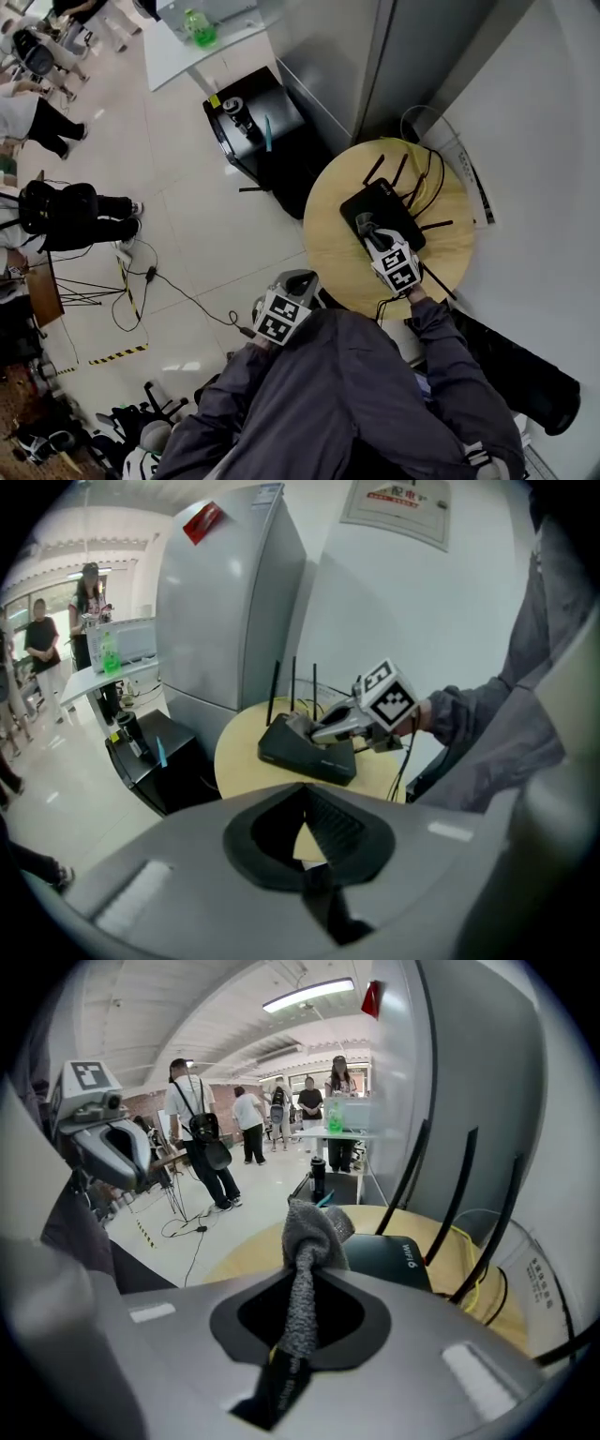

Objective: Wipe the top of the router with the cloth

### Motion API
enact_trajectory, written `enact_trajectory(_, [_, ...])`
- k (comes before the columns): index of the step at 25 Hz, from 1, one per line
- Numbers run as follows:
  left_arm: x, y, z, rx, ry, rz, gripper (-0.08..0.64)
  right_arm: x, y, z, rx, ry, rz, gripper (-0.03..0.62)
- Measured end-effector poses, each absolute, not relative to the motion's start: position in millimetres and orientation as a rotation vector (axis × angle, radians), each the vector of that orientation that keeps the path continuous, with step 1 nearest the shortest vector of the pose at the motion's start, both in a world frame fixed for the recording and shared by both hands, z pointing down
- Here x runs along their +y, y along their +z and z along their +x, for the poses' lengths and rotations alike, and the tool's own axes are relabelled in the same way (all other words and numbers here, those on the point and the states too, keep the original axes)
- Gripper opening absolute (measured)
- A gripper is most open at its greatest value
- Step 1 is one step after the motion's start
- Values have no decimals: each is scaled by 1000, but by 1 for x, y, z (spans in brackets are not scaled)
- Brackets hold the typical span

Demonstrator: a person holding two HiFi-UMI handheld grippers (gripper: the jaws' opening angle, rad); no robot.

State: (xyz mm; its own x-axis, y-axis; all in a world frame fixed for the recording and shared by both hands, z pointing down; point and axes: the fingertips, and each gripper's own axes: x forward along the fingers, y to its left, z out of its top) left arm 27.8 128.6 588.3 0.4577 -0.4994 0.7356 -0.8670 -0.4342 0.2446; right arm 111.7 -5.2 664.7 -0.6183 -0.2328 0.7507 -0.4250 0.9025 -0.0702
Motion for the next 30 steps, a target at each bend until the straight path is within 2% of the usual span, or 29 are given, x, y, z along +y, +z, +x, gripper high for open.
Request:
enact_trajectory(5, [136, 596, 47, -1036, 843, 2115, 0, -64, 689, 119, -2177, 365, 592, 35])
enact_trajectory(15, [110, 593, 24, -965, 868, 2168, 0, -145, 718, 123, -2010, 367, 768, 37])
enact_trajectory(30, [70, 596, -42, -875, 827, 2230, 0, -146, 724, 120, -1886, 363, 829, 32])
